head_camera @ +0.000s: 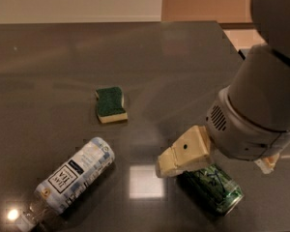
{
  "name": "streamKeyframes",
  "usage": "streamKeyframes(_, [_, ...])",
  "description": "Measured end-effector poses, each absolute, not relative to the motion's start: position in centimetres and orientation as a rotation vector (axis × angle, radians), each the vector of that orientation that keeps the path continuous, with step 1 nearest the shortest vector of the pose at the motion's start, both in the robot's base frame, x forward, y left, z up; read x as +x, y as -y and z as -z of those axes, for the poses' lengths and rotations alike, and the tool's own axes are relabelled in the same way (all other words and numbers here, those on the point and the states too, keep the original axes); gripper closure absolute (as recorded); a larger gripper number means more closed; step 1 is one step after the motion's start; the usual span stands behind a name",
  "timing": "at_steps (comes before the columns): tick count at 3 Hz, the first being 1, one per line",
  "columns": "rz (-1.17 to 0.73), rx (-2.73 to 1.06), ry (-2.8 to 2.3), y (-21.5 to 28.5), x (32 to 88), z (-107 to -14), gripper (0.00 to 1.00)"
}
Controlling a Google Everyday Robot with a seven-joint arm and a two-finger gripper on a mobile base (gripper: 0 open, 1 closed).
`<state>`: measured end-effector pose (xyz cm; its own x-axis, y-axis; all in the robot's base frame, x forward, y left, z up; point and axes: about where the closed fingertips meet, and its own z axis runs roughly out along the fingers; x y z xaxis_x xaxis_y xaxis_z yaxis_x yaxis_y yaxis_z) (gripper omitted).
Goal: Place green can upright
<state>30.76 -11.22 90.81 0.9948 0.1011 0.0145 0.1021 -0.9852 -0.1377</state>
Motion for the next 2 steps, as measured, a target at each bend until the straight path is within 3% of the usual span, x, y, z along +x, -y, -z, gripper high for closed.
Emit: streamKeyframes(2, [0.092,-3.032,0.356,12.43,29.7,-89.3,0.0])
